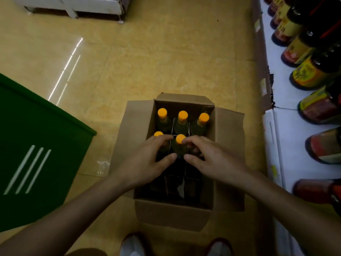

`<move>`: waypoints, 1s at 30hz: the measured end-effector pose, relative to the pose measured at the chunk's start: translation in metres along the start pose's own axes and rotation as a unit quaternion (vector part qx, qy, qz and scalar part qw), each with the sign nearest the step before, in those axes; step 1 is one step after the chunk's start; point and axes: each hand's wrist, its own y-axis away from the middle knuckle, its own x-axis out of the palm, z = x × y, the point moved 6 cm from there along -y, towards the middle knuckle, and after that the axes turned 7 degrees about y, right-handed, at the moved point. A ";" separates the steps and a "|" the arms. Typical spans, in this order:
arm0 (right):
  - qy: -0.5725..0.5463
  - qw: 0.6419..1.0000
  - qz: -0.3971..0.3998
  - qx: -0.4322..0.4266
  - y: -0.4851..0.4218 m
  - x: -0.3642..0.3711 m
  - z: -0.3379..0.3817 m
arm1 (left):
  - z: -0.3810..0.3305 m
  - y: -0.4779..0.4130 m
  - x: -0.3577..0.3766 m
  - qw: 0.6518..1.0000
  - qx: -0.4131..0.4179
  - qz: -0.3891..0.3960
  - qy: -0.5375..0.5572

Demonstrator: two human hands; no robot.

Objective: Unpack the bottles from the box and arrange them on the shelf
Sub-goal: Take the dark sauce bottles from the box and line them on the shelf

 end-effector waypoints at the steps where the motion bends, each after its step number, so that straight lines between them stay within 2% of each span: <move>1: 0.015 1.000 0.005 -0.009 -0.004 0.005 -0.004 | 0.004 -0.006 0.002 1.000 0.010 0.003 -0.011; 6: 0.073 0.995 0.003 -0.061 -0.019 0.032 -0.013 | 0.019 -0.023 0.019 0.997 0.048 0.009 -0.062; 10: 0.077 0.994 0.007 -0.077 -0.024 0.049 -0.014 | 0.024 -0.023 0.029 0.994 0.075 -0.006 -0.076; 16: 0.025 0.998 0.047 -0.038 -0.033 0.080 -0.020 | 0.042 -0.024 0.043 0.993 0.080 -0.007 -0.084; 21: -0.019 1.000 -0.013 0.001 -0.040 0.088 -0.027 | 0.045 -0.021 0.043 0.992 0.096 -0.044 -0.069; 25: -0.030 0.999 -0.037 -0.015 -0.036 0.089 -0.028 | 0.045 -0.016 0.043 0.989 0.114 -0.080 -0.046; 28: -0.066 0.995 -0.063 -0.036 -0.028 0.079 -0.024 | 0.046 -0.014 0.046 0.991 0.108 -0.067 -0.046; 30: -0.094 0.990 -0.100 -0.042 -0.019 0.065 -0.022 | 0.049 -0.014 0.044 0.995 0.091 -0.048 0.002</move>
